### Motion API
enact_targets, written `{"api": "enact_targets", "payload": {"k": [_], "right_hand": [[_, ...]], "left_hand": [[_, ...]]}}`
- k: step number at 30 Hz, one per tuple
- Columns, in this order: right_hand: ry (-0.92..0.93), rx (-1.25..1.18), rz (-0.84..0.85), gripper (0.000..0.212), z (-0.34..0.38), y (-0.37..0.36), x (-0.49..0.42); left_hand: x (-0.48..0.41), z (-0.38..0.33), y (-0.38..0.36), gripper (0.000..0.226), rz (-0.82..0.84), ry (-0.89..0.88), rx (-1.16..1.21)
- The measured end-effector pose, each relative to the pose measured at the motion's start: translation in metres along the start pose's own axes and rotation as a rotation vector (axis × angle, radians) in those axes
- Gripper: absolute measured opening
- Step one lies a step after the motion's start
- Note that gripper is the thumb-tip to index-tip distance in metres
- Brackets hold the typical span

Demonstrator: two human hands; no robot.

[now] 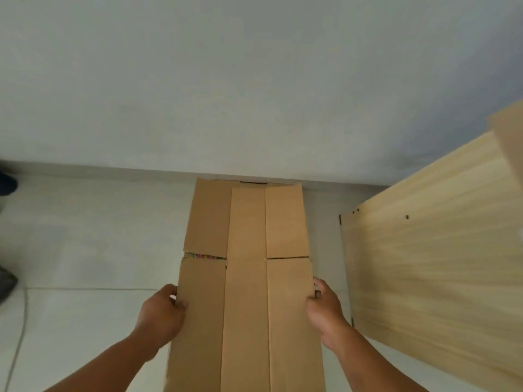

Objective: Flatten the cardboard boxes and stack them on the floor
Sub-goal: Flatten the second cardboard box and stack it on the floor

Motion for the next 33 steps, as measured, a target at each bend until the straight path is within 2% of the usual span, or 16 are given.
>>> {"api": "enact_targets", "payload": {"k": [9,14,19,21,22,23,26,29,33], "right_hand": [[0.056,-0.013,-0.057,0.047,-0.041,-0.026,-0.144],[0.021,0.064,-0.189,0.027,-0.049,-0.015,-0.186],[0.053,0.275,-0.202,0.045,-0.056,-0.012,-0.210],[0.092,0.234,-0.138,0.060,-0.058,-0.012,-0.210],[0.108,0.183,-0.091,0.065,-0.057,-0.014,-0.208],[0.120,0.143,-0.052,0.065,-0.056,-0.015,-0.207],[0.132,0.161,-0.021,0.063,-0.054,-0.016,-0.206],[0.088,0.189,-0.024,0.076,-0.052,-0.019,-0.205],[0.110,0.239,-0.033,0.076,-0.048,-0.020,-0.209]], "left_hand": [[-0.140,0.028,-0.028,0.003,0.045,-0.147,-0.151],[-0.187,0.018,-0.034,0.008,0.078,-0.226,-0.274],[-0.215,0.022,-0.045,0.014,0.071,-0.227,-0.407],[-0.220,0.029,-0.054,0.049,0.122,-0.184,-0.392],[-0.222,0.031,-0.058,0.067,0.167,-0.165,-0.322],[-0.221,0.031,-0.062,0.075,0.218,-0.155,-0.225],[-0.216,0.027,-0.070,0.071,0.322,-0.147,-0.089],[-0.216,0.028,-0.072,0.074,0.328,-0.138,-0.090],[-0.221,0.030,-0.072,0.072,0.302,-0.138,-0.095]]}}
Point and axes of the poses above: each hand's wrist, its own x-axis away from the middle knuckle, its own y-axis out of the back of the hand, z = x × y, the point moved 5 cm from there along -x, towards the middle knuckle, and after that the axes turned 12 degrees about z, right-handed, at the moved point
